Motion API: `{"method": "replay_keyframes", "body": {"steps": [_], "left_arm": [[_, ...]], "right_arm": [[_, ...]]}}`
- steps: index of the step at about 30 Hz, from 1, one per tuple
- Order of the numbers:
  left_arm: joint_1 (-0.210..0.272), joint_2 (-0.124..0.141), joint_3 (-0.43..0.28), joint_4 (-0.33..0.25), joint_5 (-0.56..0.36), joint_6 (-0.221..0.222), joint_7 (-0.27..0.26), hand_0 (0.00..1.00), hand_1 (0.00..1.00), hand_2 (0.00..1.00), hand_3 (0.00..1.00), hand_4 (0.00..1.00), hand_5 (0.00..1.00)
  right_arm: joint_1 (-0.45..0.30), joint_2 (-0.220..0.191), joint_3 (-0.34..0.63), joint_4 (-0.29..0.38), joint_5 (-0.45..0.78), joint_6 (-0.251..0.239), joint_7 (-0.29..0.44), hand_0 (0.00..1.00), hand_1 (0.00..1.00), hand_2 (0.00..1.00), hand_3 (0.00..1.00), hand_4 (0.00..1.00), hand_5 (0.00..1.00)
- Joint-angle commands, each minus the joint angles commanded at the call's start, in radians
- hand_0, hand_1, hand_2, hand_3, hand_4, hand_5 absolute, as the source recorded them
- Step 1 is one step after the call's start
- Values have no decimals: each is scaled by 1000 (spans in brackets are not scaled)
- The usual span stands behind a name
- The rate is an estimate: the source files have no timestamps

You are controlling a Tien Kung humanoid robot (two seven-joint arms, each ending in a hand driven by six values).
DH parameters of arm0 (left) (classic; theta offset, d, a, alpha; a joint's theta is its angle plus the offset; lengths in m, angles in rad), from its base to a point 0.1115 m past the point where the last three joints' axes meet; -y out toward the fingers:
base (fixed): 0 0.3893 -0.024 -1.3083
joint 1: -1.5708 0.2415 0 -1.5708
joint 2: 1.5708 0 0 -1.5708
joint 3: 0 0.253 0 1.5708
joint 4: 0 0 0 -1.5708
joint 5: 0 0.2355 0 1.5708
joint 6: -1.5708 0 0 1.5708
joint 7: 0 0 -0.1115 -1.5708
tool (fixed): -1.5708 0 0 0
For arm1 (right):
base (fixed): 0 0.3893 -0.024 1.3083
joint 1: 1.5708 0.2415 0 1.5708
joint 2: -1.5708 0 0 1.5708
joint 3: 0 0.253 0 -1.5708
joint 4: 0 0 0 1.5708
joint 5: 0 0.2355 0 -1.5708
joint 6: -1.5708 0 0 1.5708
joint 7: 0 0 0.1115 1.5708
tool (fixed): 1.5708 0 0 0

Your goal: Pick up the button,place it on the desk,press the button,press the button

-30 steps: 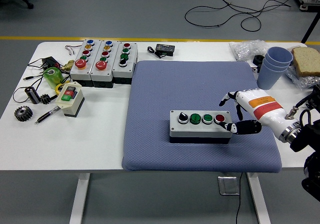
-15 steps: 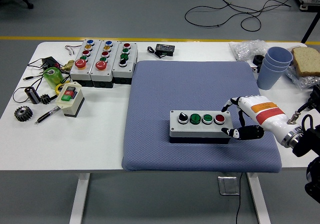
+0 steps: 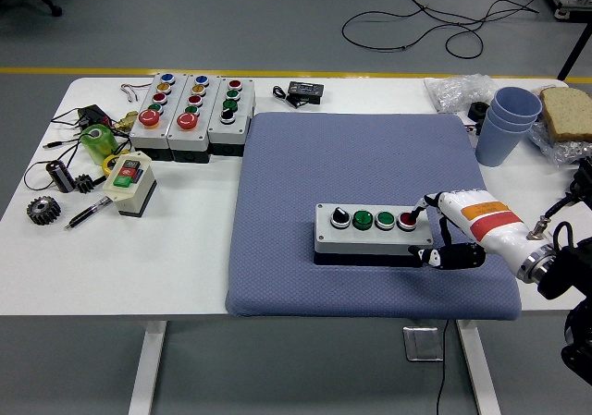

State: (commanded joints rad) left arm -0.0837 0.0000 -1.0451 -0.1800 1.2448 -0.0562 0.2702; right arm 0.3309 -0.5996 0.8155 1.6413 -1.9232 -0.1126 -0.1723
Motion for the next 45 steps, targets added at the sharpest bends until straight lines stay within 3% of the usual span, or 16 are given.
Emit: {"method": "replay_keyframes", "body": {"steps": [7, 8, 31, 40, 45], "left_arm": [[-4, 0, 1, 0, -2, 0, -1, 768, 912, 942, 876, 644, 894], [-4, 0, 2, 0, -3, 0, -1, 767, 912, 943, 875, 643, 896], [-13, 0, 8, 0, -10, 2, -2, 766, 911, 942, 872, 643, 895], [-16, 0, 9, 0, -13, 2, -1, 766, 911, 942, 872, 643, 893], [-16, 0, 9, 0, -10, 0, 1, 765, 911, 942, 871, 643, 894]], "right_arm": [[3, -1, -5, 6, -2, 3, -4, 142, 2, 210, 613, 791, 417], [4, -1, -5, 8, -3, 2, -4, 144, 2, 210, 613, 776, 455], [21, 12, -25, -12, -8, 24, -14, 144, 2, 210, 613, 779, 455], [25, 15, 7, 25, -12, -26, -3, 144, 2, 210, 613, 781, 456], [48, 30, -13, 15, -12, -20, -7, 143, 2, 210, 613, 782, 455]]}}
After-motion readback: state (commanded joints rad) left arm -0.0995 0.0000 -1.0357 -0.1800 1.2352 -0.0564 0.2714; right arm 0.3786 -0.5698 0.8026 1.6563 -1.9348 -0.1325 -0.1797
